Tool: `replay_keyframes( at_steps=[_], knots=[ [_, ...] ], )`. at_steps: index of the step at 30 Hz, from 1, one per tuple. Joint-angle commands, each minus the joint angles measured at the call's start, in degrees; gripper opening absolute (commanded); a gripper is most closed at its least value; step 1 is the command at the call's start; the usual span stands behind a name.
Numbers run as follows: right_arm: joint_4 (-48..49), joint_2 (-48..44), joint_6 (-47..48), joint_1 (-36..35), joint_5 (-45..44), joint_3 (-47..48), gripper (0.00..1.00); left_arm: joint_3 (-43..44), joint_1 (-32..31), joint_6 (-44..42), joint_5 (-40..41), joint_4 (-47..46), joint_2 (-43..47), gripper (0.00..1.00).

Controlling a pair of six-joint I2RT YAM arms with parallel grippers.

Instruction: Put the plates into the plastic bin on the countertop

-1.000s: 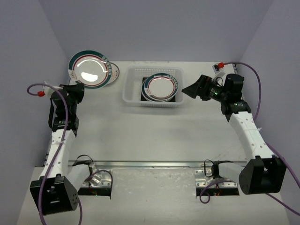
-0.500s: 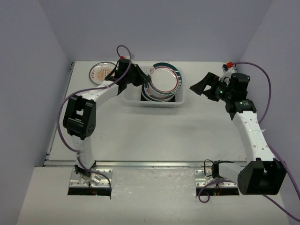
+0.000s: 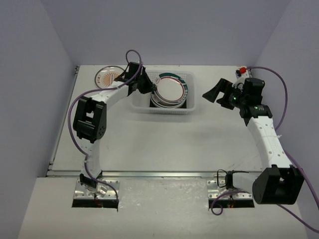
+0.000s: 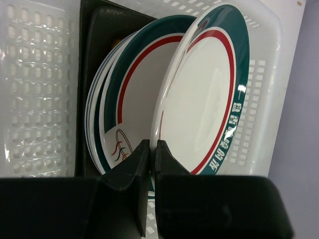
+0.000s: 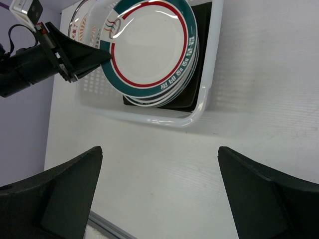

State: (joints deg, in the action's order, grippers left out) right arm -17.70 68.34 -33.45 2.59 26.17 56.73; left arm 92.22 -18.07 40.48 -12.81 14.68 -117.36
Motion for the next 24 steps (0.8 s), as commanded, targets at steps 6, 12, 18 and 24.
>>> replay_keyframes(
  at_steps=[6,12,18,24],
  knots=[
    [0.65,-1.86,1.37,0.13,1.10,1.95,0.99,-0.44,0.58,-1.63,2.74,-1.03,0.77,0.01],
    [0.38,-2.56,1.72,0.13,1.19,2.07,0.99,-0.79,0.61,-1.27,3.80,0.35,1.01,0.35],
    [0.86,-2.15,1.60,0.13,1.35,2.32,0.99,-1.40,0.30,-3.46,6.25,1.83,6.78,0.66],
    [1.61,-1.80,1.04,0.13,1.32,2.76,0.99,3.23,-0.23,-9.00,20.60,9.10,13.11,0.81]
  ],
)
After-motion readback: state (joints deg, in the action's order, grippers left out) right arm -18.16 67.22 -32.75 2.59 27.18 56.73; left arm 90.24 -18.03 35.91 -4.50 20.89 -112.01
